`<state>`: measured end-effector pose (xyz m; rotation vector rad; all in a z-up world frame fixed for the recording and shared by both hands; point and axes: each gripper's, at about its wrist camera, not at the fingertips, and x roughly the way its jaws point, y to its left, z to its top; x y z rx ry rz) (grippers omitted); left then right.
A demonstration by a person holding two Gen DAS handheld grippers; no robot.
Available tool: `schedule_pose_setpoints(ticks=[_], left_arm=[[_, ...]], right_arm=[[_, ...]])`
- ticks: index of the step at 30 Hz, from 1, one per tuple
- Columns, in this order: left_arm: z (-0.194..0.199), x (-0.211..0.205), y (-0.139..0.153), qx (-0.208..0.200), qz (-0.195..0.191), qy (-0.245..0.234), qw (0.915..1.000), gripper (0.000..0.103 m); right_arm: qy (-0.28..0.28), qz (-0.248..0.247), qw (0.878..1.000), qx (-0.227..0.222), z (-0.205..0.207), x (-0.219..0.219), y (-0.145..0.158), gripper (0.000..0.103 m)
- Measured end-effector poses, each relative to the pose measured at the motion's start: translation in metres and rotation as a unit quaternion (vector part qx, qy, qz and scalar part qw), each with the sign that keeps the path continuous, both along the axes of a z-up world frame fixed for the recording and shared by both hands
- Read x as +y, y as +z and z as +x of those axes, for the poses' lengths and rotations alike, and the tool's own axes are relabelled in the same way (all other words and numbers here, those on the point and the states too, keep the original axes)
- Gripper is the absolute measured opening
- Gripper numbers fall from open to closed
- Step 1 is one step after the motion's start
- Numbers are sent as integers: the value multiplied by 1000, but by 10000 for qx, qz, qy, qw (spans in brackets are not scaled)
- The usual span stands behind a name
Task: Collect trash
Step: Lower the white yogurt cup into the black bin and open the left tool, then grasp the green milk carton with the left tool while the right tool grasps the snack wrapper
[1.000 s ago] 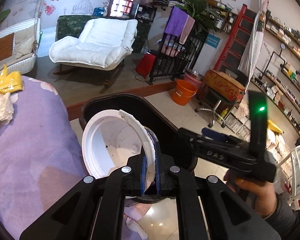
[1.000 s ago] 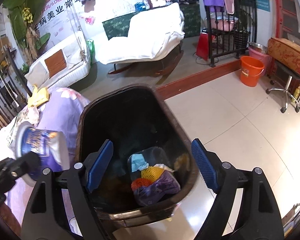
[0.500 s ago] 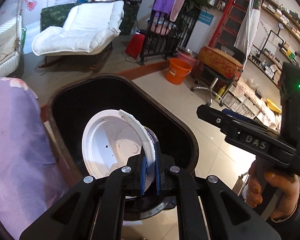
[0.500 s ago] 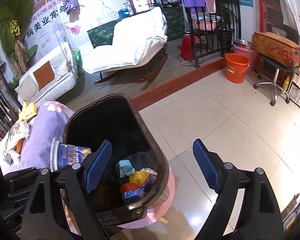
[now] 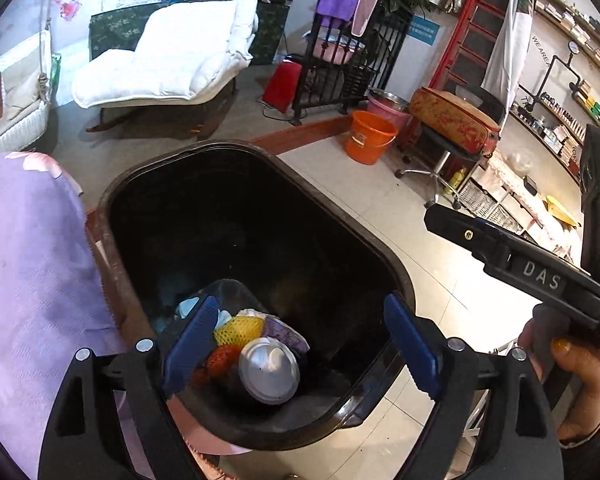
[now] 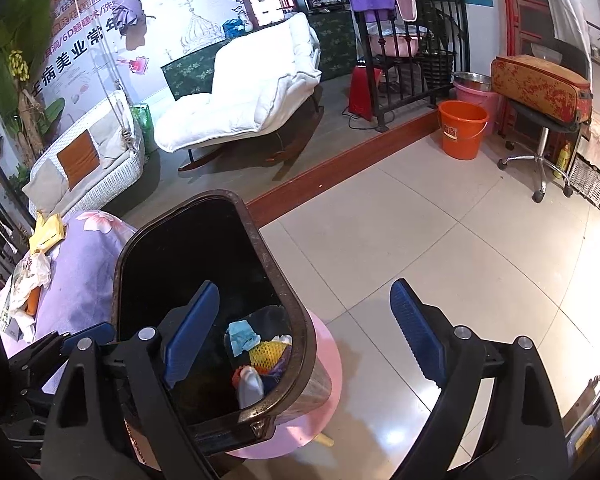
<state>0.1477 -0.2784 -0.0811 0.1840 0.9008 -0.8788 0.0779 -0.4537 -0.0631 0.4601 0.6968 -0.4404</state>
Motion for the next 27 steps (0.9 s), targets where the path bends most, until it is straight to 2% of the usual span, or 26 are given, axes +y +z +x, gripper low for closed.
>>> schedule_pose_setpoints(ticks=[10,14,20,27], left_arm=[[-5,29,13,-176,-84,422,9989,87],[-10,47,19,-408,-85,652,9970,89],[-19,77,27,-639,-73,987,9930,90],[-20,120,39,-861,34,1448,9857,91]], right_arm=[[239,2,9997,-59,9,16,5,87],[455,-4,9989,-121,18,31,9,87],[965,-3,9951,-224,35,65,16,88],[1772,49,9836,-315,62,114,24,89]])
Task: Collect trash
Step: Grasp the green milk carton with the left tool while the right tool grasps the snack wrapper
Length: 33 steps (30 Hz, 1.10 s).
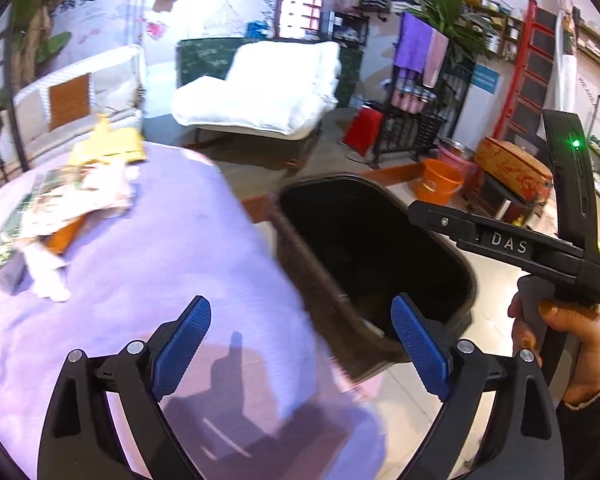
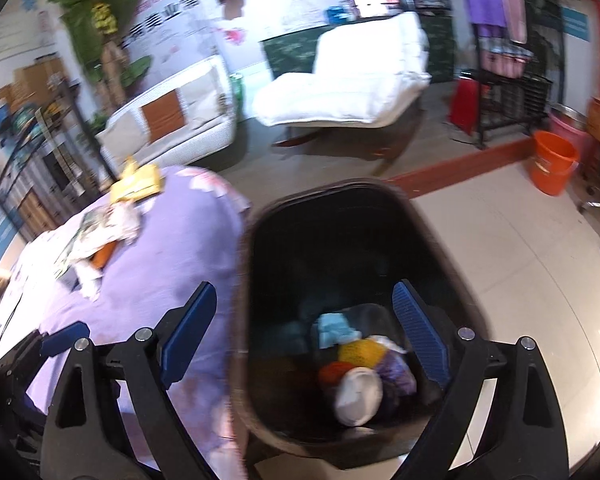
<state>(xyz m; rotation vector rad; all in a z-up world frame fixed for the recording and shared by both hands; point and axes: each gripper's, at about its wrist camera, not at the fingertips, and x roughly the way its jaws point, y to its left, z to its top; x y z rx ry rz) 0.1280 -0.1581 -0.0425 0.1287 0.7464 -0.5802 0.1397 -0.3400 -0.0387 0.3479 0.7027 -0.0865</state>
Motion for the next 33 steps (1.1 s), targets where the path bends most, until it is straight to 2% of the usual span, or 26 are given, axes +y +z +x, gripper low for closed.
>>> schedule_pose_setpoints(ticks=[11,18,21,25,27,33], left_arm=[[15,90,7,-121,135,996,9949,91],[41,153,18,-307,601,1597,9849,91],[61,182,21,-262,750,1872,9791,91],[89,209,17,-93,970,1996,9750,91],[103,214,12,-30,1216,1964,9730,84],[137,210,-5,204,1700,1894,9669,77]], right_arm=[[1302,215,9912,-134,50,90,14,89],[1877,409,9811,-219,86,142,29,89],[2027,390,9782,-215,99,161,32,89],[2190,384,9748,-180,111,181,30,89],[2250,374,9735,-137,117,188,27,89],[2345,339,9715,-42,130,202,22,89]])
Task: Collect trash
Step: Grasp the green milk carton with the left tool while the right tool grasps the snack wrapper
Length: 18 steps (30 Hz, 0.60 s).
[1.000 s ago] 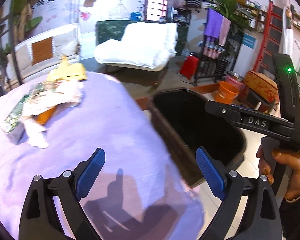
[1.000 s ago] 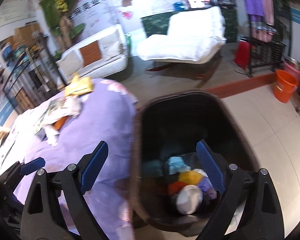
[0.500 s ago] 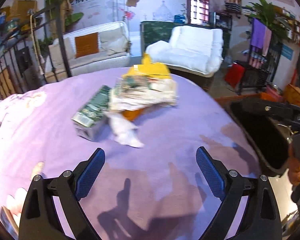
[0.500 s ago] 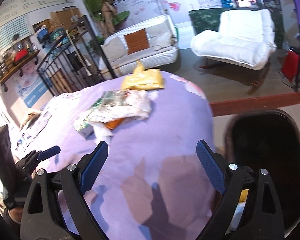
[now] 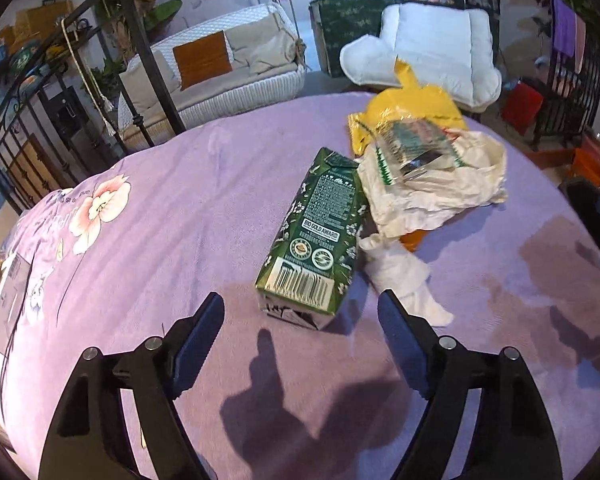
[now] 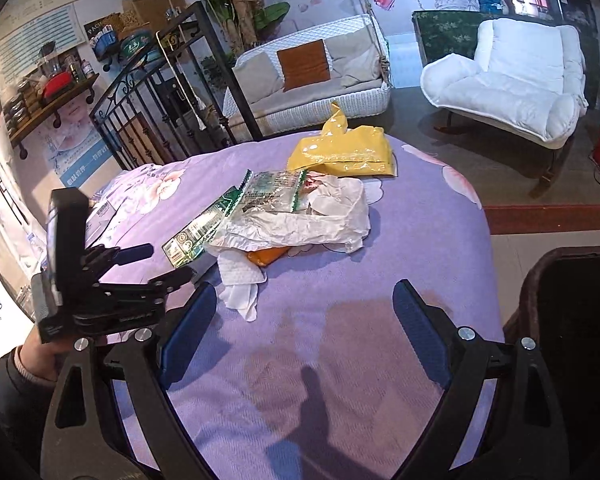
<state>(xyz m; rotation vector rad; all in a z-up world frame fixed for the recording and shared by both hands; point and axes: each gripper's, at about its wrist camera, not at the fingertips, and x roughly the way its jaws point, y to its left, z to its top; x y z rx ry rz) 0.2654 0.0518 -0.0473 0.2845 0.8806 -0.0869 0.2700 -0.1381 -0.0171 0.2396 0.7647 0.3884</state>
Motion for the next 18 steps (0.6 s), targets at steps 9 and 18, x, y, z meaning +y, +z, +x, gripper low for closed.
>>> schedule_pose_setpoints(ticks=[9,18], left_arm=[[26,-1,-17,127,-49,84,9999,57],[-12,18,19,-415,-814,645,9937,49]], right_arm=[[254,-73,9996,41,37,32,1,89],[245,-385,9989,73,94,74,-3,89]])
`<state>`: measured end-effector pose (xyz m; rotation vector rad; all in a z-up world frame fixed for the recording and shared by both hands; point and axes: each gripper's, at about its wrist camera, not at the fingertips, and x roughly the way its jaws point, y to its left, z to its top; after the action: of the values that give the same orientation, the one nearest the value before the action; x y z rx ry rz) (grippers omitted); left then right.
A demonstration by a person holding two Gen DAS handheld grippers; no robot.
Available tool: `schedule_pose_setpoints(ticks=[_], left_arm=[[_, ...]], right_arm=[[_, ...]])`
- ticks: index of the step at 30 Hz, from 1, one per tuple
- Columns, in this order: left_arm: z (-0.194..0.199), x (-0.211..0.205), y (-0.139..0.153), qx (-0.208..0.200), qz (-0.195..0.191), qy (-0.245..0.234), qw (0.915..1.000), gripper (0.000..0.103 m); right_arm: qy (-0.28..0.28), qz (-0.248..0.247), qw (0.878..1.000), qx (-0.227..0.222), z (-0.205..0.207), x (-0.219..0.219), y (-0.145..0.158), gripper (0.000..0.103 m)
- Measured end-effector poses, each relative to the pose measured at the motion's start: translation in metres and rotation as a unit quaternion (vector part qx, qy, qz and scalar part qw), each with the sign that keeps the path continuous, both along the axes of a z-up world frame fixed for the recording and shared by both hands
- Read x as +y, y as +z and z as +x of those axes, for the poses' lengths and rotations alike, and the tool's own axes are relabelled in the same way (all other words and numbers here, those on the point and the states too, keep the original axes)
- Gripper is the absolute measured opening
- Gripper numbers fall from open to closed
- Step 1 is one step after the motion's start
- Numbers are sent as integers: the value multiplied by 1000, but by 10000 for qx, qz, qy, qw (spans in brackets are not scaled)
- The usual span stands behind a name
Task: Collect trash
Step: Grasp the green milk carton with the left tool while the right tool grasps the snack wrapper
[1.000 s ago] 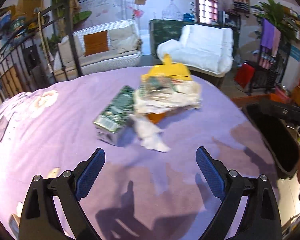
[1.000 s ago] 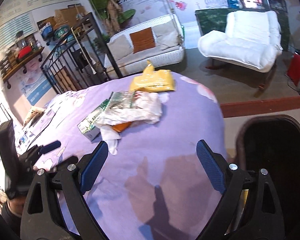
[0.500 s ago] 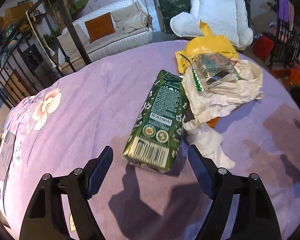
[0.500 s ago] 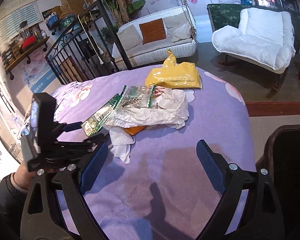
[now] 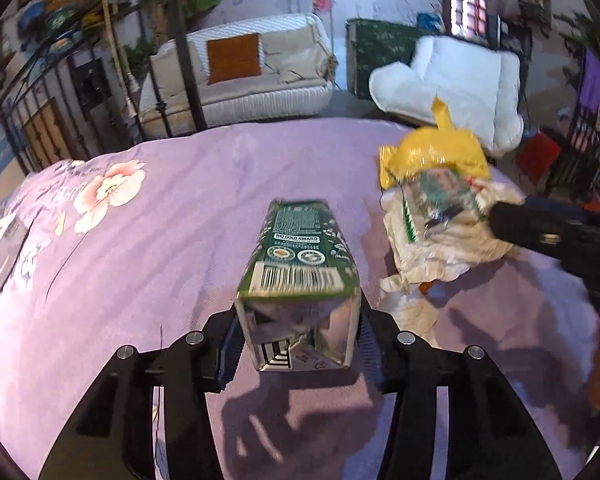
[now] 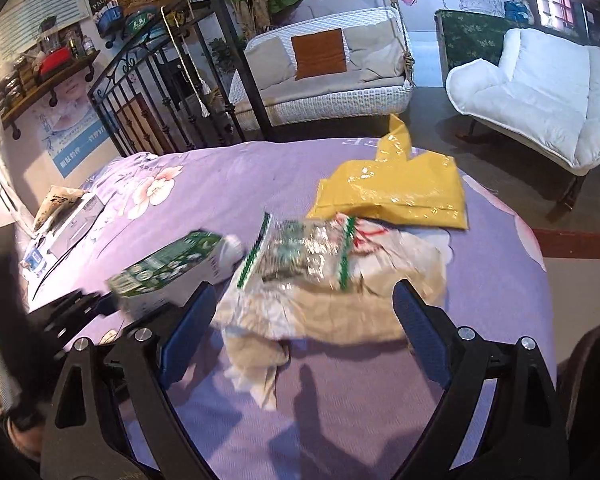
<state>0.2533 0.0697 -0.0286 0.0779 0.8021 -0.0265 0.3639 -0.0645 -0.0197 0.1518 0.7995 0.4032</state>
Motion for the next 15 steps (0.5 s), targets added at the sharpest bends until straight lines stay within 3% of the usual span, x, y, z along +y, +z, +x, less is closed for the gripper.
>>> schedule_pose_setpoints(ticks=[9,10,11,15], left_arm=[[-15,2,3,-243,-206,255,9992,49],[-16,2,3,-243,-248,268,9990,49],[-16,2,2,-248,-267,268,9990,49],[-22,1,2,-267,-363,250,9987,49]], right_arm=[[-288,-610,9976,165,45,45,-21,89],[-316,-677,9970,178,48,46,-24,85],[-330,-725,9967,179,48,47,-26,74],[-319,-887,9954,154,45,47,-30,56]])
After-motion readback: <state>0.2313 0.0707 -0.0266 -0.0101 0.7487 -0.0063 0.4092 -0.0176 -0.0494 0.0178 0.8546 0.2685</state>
